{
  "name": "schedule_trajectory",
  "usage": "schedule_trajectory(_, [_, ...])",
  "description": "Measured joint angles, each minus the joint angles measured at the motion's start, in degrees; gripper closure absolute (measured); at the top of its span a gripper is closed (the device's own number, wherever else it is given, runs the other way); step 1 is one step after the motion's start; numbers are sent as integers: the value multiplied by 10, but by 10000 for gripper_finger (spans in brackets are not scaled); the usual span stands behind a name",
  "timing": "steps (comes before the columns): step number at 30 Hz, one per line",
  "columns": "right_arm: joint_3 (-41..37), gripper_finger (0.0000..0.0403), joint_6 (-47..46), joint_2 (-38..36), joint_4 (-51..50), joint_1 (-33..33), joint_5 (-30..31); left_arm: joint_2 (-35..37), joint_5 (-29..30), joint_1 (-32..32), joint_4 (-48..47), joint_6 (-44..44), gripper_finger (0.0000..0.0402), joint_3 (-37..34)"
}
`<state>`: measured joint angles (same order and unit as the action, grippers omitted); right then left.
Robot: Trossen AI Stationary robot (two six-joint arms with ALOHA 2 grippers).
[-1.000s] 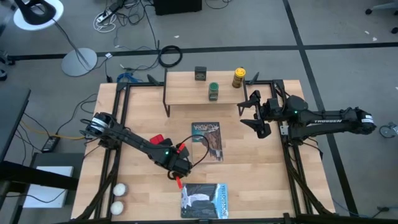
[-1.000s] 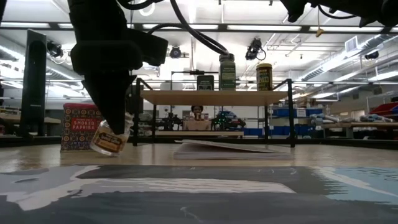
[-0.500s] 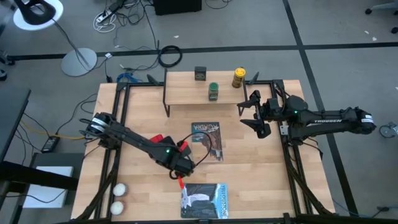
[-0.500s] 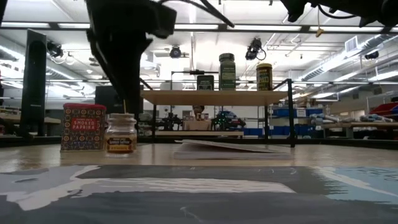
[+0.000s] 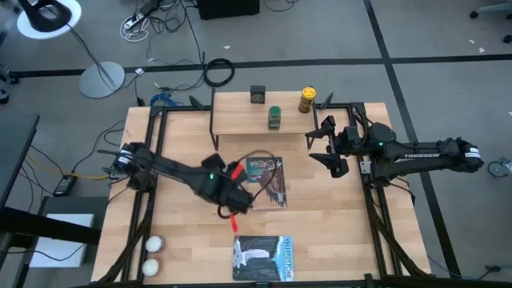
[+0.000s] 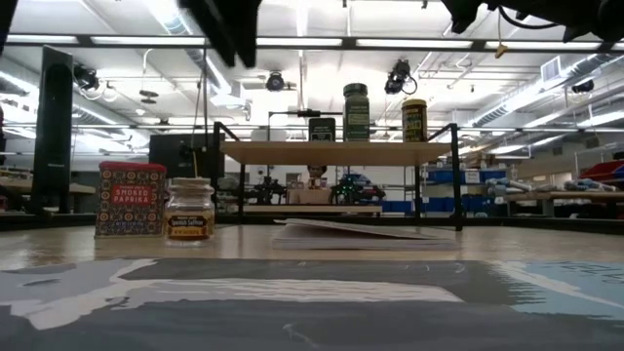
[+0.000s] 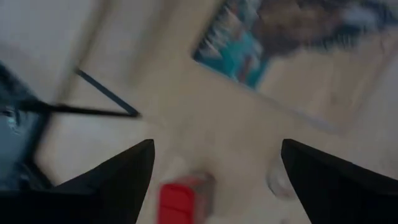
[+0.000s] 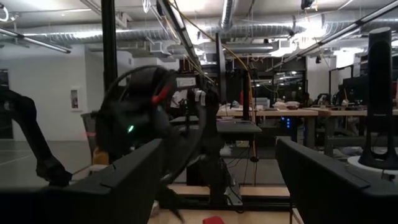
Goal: Shelf spices
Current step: Remove the black seasoning can on the shelf
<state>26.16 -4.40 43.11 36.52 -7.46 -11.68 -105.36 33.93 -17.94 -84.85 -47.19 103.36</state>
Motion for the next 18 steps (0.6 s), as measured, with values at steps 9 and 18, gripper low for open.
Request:
schedule_trajectory(9, [0,84,1,0,8,9,-4,1,76,77,-37,145,47,135])
schedule_trajectory(18, [0,87,5,0,8,9,-4,1,152,135,-34,313,47,216])
